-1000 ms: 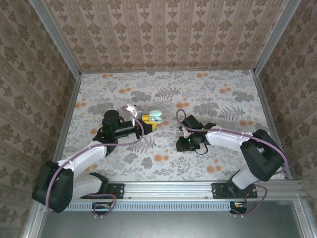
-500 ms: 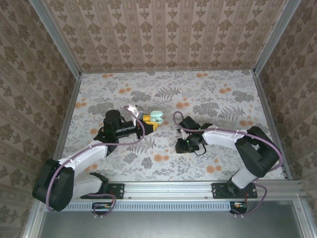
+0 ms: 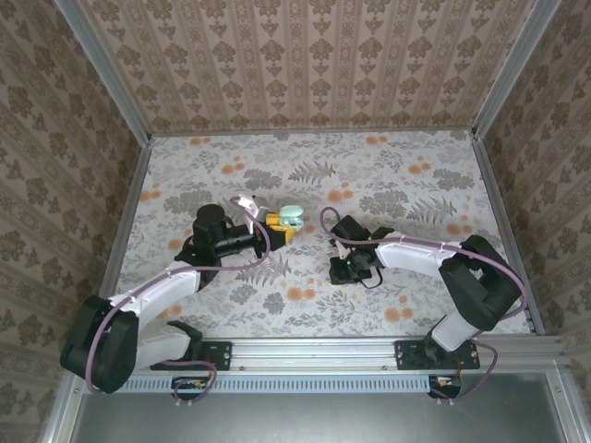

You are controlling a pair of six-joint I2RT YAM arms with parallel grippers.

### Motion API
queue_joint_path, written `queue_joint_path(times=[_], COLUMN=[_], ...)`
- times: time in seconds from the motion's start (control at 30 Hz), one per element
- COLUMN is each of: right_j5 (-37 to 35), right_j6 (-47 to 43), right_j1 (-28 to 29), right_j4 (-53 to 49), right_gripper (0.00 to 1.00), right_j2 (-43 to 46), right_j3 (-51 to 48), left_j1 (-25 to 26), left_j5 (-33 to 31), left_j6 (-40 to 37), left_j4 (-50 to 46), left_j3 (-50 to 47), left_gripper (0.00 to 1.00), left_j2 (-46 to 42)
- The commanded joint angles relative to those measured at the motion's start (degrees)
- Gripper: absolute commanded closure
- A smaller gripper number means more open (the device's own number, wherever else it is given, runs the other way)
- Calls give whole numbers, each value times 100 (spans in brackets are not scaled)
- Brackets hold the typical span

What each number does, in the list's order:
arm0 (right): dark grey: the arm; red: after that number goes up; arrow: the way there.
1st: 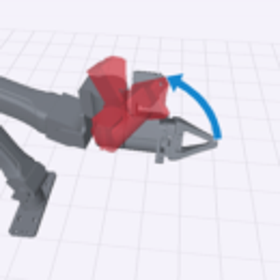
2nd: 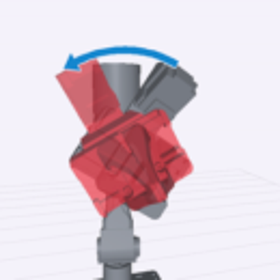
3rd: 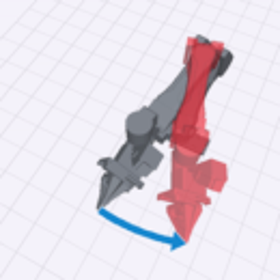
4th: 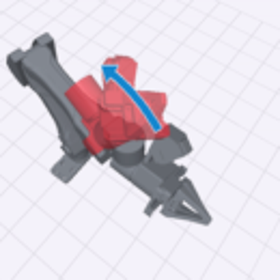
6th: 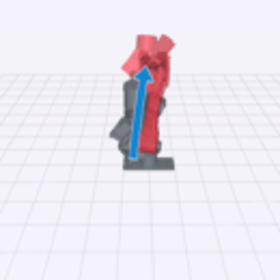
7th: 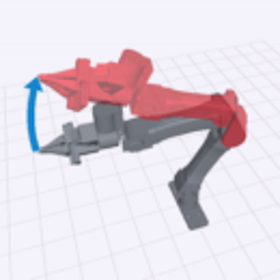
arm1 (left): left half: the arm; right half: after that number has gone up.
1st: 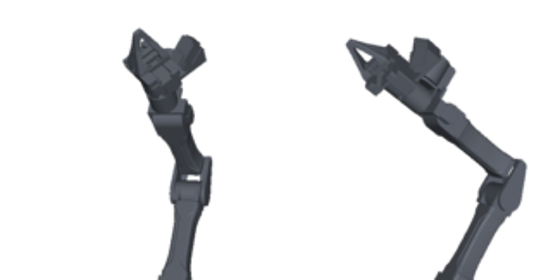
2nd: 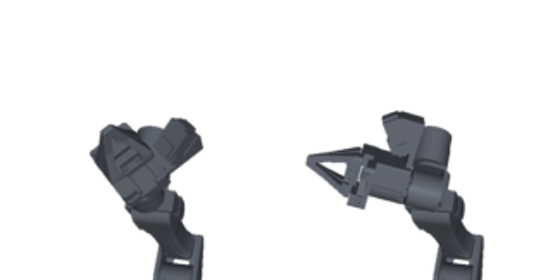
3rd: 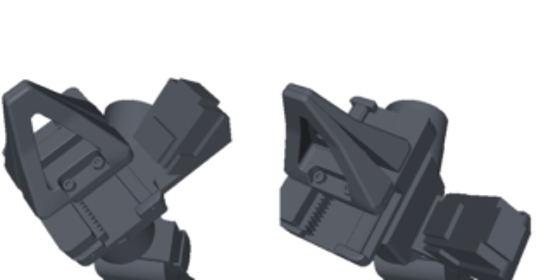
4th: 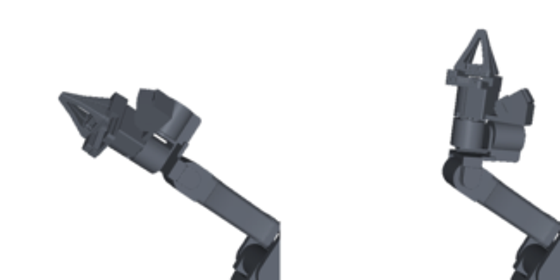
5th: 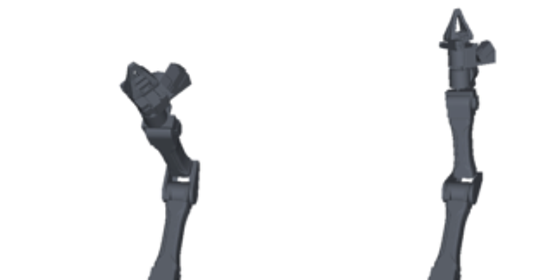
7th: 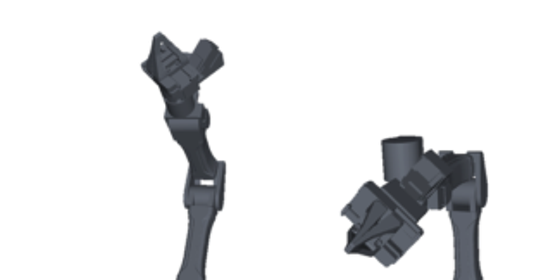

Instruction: Insert the wireless bluetooth earbuds into the charging case

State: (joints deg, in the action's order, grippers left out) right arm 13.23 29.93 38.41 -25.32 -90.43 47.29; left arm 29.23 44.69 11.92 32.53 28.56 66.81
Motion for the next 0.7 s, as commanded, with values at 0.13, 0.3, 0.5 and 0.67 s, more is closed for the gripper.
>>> queue_joint_path(times=[0.13, 0.3, 0.5, 0.67], right_j5=[-468, -558, -628, -734], right_j6=[-187, -320, -531, -737], right_j1=[10, -42, -113, -117], right_j4=[-504, -920, -1460, -1945], right_gripper=[89, 89, 89, 89], right_j2=[743, 1003, 1275, 1461], right_j3=[302, 496, 1002, 1627], left_j1=[37, 36, 37, 30], left_j5=[-4, 9, -21, 39], left_j6=[-173, -165, -247, -314], left_j4=[-10, -21, -87, -175], left_j3=[227, 225, 235, 345], left_gripper=[100, 100, 100, 100], left_j2=[-133, -159, -177, -156])
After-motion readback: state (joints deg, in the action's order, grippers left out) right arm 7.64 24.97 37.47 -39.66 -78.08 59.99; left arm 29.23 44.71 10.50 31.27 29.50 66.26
